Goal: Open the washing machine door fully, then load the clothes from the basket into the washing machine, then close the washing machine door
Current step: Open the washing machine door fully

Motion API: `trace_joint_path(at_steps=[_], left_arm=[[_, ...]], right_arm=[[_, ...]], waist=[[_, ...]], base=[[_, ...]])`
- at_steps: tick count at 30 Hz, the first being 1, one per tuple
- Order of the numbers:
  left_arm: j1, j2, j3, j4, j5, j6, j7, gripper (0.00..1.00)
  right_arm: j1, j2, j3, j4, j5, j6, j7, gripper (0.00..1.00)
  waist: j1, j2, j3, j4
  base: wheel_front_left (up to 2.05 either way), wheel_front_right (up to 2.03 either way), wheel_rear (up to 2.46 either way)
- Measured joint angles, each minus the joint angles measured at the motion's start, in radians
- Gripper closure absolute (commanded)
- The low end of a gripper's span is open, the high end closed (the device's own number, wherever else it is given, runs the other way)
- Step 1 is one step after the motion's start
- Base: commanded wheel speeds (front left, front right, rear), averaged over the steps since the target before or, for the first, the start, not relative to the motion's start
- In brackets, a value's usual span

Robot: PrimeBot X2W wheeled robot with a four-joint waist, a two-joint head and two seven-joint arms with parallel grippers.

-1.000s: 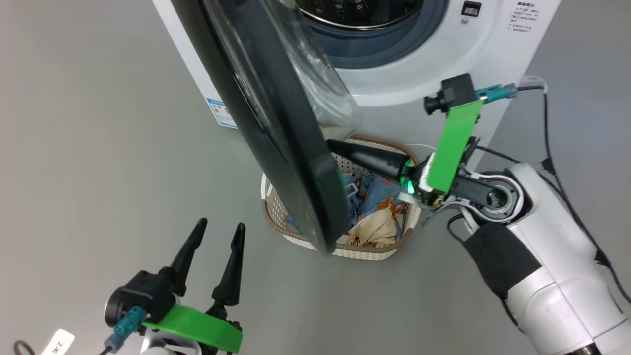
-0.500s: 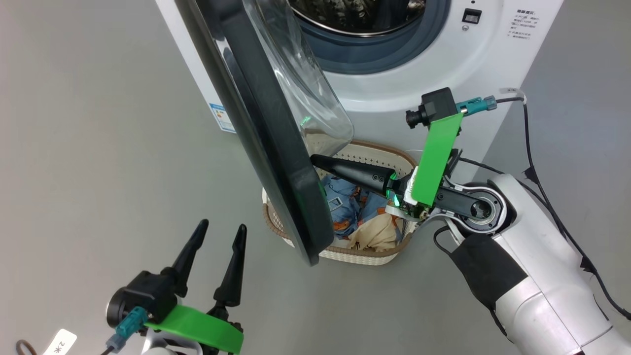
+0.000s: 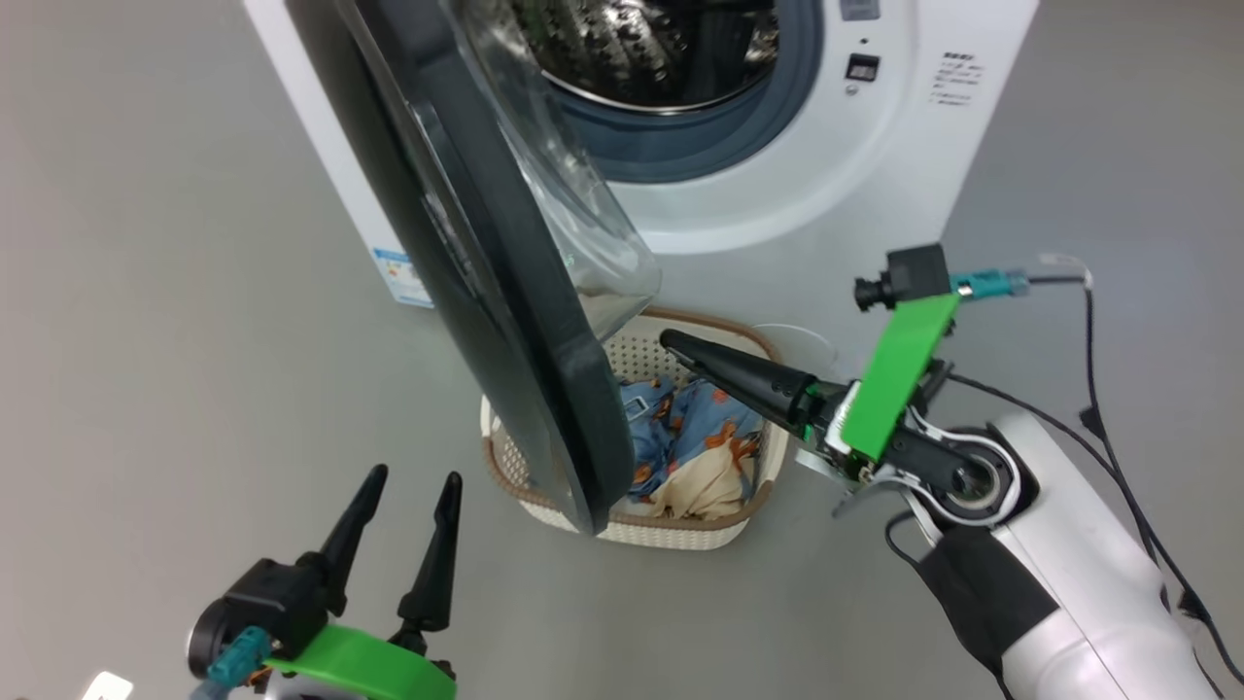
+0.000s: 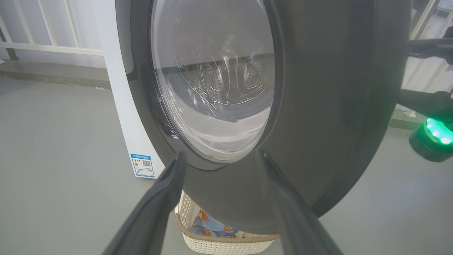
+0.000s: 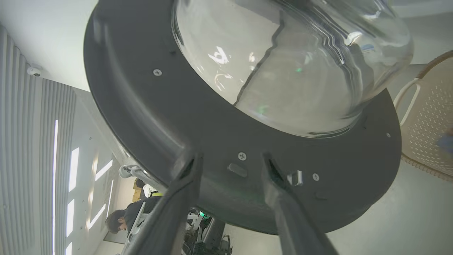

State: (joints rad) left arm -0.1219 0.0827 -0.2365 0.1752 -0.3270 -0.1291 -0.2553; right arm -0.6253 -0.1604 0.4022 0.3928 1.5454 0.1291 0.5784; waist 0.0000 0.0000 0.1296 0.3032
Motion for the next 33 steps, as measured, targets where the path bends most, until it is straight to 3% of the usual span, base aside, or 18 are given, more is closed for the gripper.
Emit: trace_joint_path(at_steps=[24, 33], left_arm=[[0.107, 0.035, 0.1, -0.007, -0.006, 0.0, 0.0, 0.0], [0.128, 0.036, 0.127, -0.014, -0.006, 0.0, 0.0, 0.0]], right_arm=[[0.283, -0.139, -0.038, -0.09, -0.021, 0.0, -0.246, 0.0], [0.342, -0.22, 0.002, -0.088, -0.142, 0.0, -0.462, 0.0]], waist=[[0.0, 0.0, -0.102, -0.183], [-0.0001, 0.0, -0.113, -0.239]], base=[[0.0, 0.0, 0.0], [0.0, 0.0, 0.0]])
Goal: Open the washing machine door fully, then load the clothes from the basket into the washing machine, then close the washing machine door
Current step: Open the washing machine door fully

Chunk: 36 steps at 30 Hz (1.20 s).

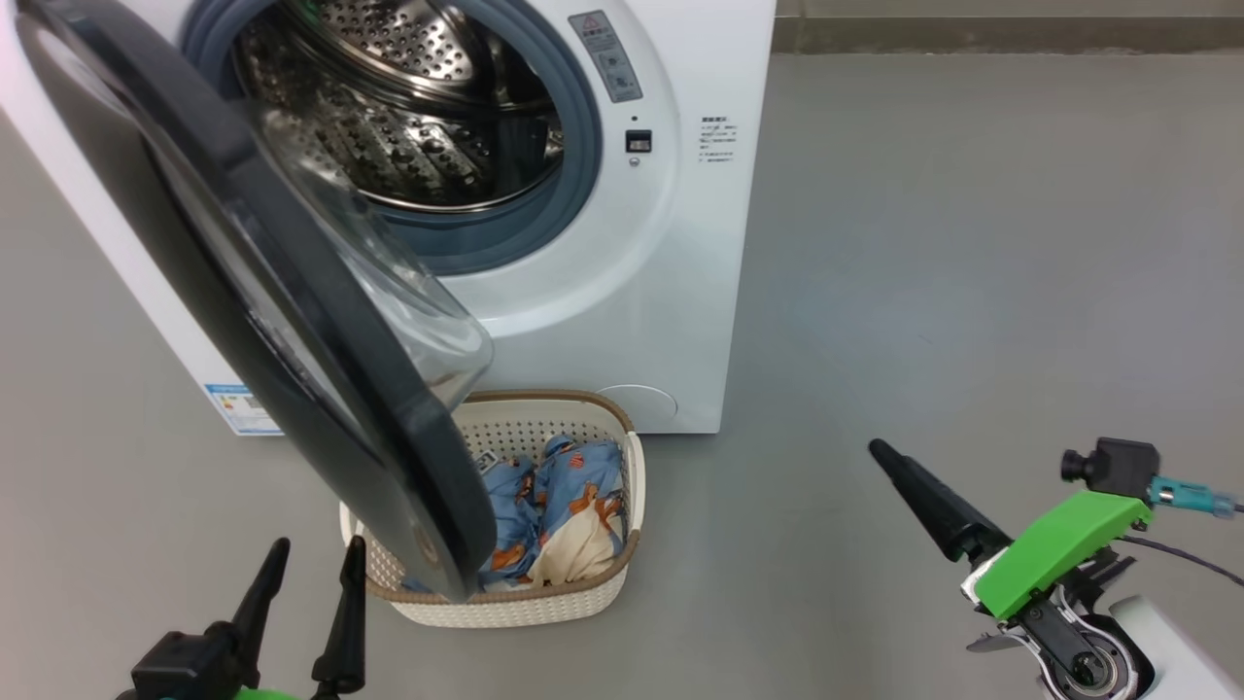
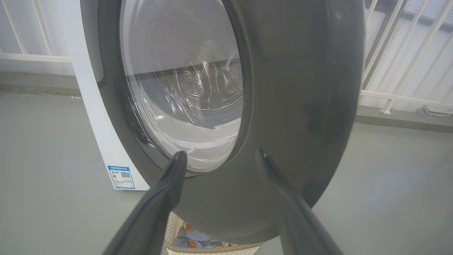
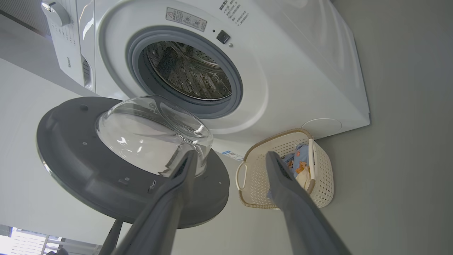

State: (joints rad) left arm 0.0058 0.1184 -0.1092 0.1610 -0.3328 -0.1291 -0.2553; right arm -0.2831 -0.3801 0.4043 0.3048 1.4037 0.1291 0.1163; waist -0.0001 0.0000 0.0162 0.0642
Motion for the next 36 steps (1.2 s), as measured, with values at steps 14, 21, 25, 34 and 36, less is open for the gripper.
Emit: trace_joint_path(at_steps=[14, 21, 25, 34, 36], left_arm=[[0.013, 0.0, 0.016, 0.0, 0.0, 0.0, 0.0, 0.0], [0.014, 0.0, 0.021, 0.0, 0.003, 0.0, 0.0, 0.0], [0.014, 0.0, 0.021, 0.0, 0.005, 0.0, 0.0, 0.0], [0.014, 0.002, 0.021, 0.0, 0.005, 0.0, 0.0, 0.0], [0.014, 0.002, 0.021, 0.0, 0.005, 0.0, 0.0, 0.0]], right_arm=[[0.0, -0.1, 0.168, 0.146, -0.179, 0.0, -0.357, 0.0], [0.002, -0.08, 0.068, 0.186, -0.332, 0.0, -0.365, 0.0], [0.036, -0.049, -0.015, 0.18, -0.443, 0.0, -0.366, 0.0], [0.093, 0.007, -0.14, 0.128, -0.632, 0.0, -0.366, 0.0], [0.108, 0.013, -0.151, 0.125, -0.667, 0.0, -0.366, 0.0]], waist=[[0.0, 0.0, -0.002, -0.025], [0.0001, 0.0, -0.001, -0.02], [0.0, 0.0, -0.002, -0.018], [0.0001, 0.0, -0.004, -0.016], [0.0, 0.0, -0.004, -0.015]], base=[[0.0, 0.0, 0.0], [0.0, 0.0, 0.0], [0.0, 0.0, 0.0], [0.0, 0.0, 0.0], [0.0, 0.0, 0.0]])
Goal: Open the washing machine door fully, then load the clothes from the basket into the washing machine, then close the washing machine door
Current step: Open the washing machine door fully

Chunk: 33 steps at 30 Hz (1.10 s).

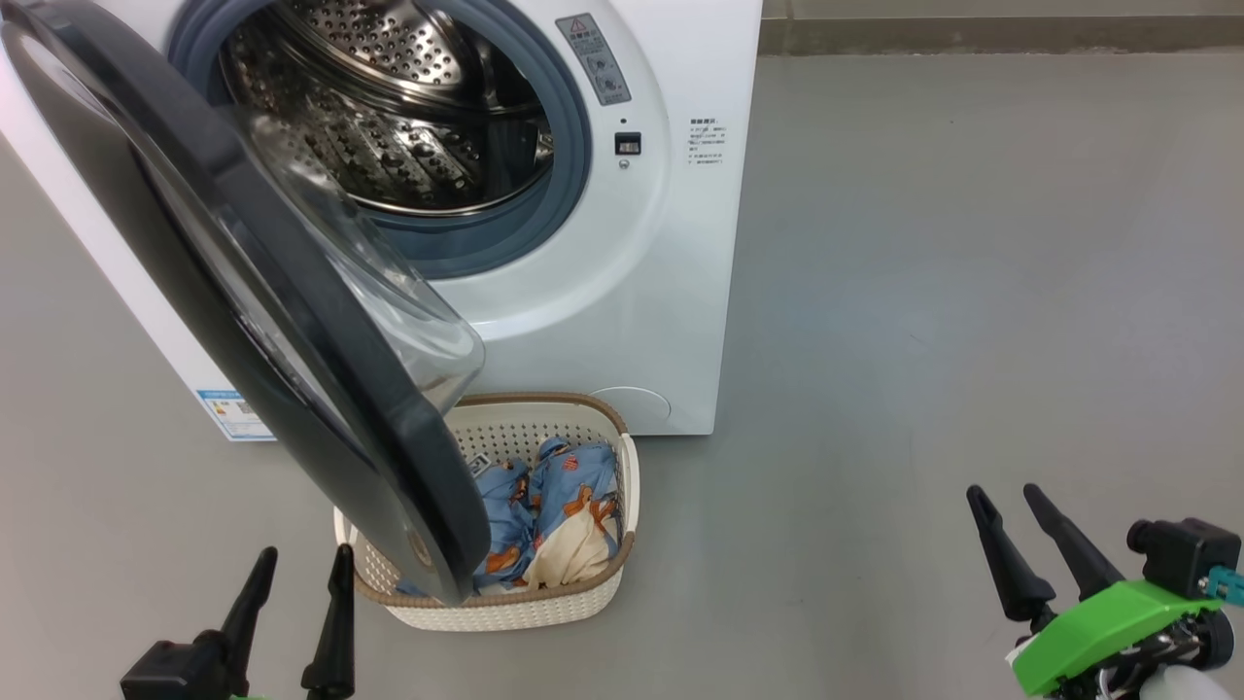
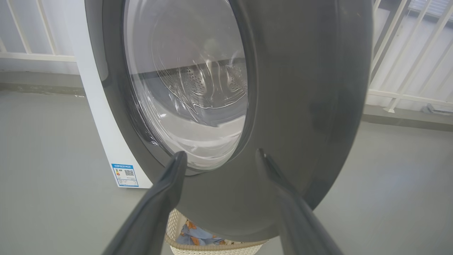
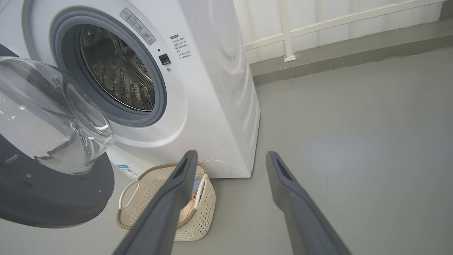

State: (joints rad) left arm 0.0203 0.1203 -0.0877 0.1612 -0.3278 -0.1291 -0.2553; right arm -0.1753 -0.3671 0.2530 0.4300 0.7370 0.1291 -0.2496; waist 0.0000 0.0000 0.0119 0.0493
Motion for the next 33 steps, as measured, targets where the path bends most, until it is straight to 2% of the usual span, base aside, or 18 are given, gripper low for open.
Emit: trace_joint_path(at_steps=[7, 18, 19, 20, 21, 29, 33], left_arm=[[0.0, -0.002, 0.003, 0.001, 0.0, 0.0, 0.0, 0.0], [0.0, -0.002, 0.016, 0.001, 0.009, 0.0, 0.0, 0.0], [0.0, -0.002, 0.017, 0.001, 0.015, 0.0, 0.0, 0.18], [0.0, -0.002, 0.022, 0.001, 0.018, 0.0, 0.0, 0.64], [0.0, -0.004, 0.03, 0.001, 0.018, 0.0, 0.0, 1.0], [-0.031, -0.031, 0.149, -0.115, 0.024, 0.0, 0.0, 1.0], [-0.048, -0.041, 0.168, -0.192, 0.038, 0.0, 0.0, 1.0]], right_arm=[[0.039, 0.022, -0.014, 0.001, -0.065, 0.0, 0.0, 0.0], [0.057, 0.043, -0.021, 0.003, -0.078, 0.0, 0.0, 0.0], [0.057, 0.044, -0.022, 0.003, -0.081, 0.0, 0.0, 0.0], [0.057, 0.044, -0.025, 0.003, -0.088, 0.0, 0.0, 0.0], [0.057, 0.044, -0.028, 0.003, -0.093, 0.0, 0.0, 0.0], [0.058, 0.045, -0.04, 0.004, -0.113, 0.0, 0.0, 0.0], [0.058, 0.044, -0.045, 0.002, -0.128, 0.0, 0.0, 0.0]], waist=[[0.0, 0.0, -0.001, 0.005], [0.0001, 0.0, 0.002, 0.005], [0.0, 0.0, 0.001, 0.005], [0.0, 0.0, 0.0, 0.005], [0.0, 0.0, -0.001, 0.006], [0.0, 0.0, -0.005, 0.009], [0.0, 0.0, -0.004, 0.009]], base=[[0.0, 0.0, 0.0], [0.0, 0.0, 0.0], [0.0, 0.0, 0.0], [0.0, 0.0, 0.0], [0.0, 0.0, 0.0], [0.0, 0.0, 0.0], [0.0, 0.0, 0.0]])
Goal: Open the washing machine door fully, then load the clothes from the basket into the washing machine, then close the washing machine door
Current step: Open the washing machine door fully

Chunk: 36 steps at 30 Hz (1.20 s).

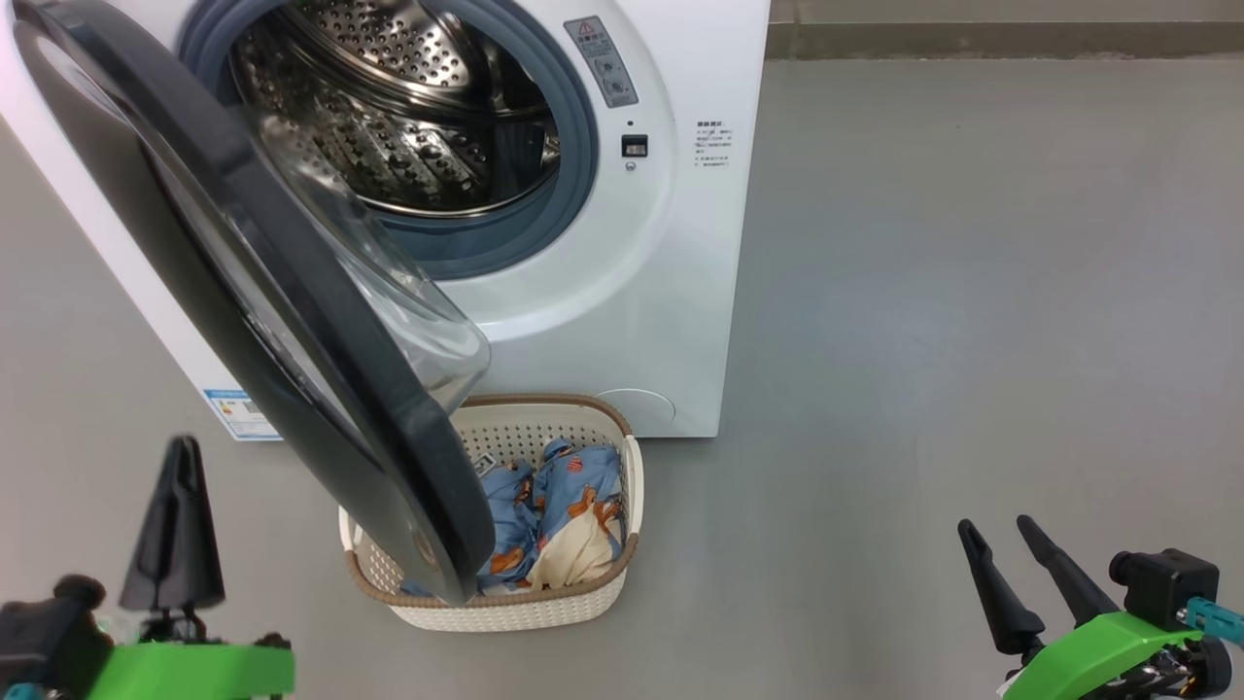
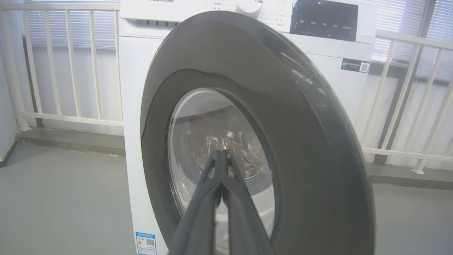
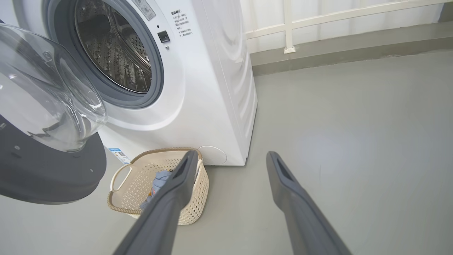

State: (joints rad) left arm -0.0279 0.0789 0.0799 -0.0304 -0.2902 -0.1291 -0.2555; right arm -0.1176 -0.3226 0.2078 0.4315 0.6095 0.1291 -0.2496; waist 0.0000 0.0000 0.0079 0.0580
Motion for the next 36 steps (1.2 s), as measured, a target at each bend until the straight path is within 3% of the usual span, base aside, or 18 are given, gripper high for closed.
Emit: trace_joint_path(at_steps=[6, 15, 24, 36], left_arm=[[-0.003, -0.018, -0.04, -0.16, 0.041, 0.004, 0.0, 1.0], [-0.057, -0.028, -0.3, -0.301, 0.09, 0.007, 0.064, 1.0], [-0.093, -0.031, -0.449, -0.107, -0.001, 0.021, 0.088, 1.0], [-0.161, -0.032, -0.431, 0.173, -0.087, 0.071, 0.029, 1.0]], right_arm=[[0.0, 0.001, -0.026, -0.011, -0.042, 0.0, 0.0, 0.0], [0.005, 0.007, -0.033, -0.019, -0.085, 0.0, 0.0, 0.0], [0.005, 0.018, -0.035, -0.039, -0.192, 0.0, 0.0, 0.0], [0.005, 0.038, -0.06, -0.056, -0.248, 0.0, 0.0, 0.0]], waist=[[0.0, 0.0, 0.0, -0.008], [0.0, 0.0, 0.008, -0.019], [0.0, 0.0, 0.016, -0.049], [0.0, 0.0, 0.029, -0.069]], base=[[0.0, 0.0, 0.0], [0.0, 0.0, 0.0], [0.0, 0.0, 0.0], [0.0, 0.0, 0.0]])
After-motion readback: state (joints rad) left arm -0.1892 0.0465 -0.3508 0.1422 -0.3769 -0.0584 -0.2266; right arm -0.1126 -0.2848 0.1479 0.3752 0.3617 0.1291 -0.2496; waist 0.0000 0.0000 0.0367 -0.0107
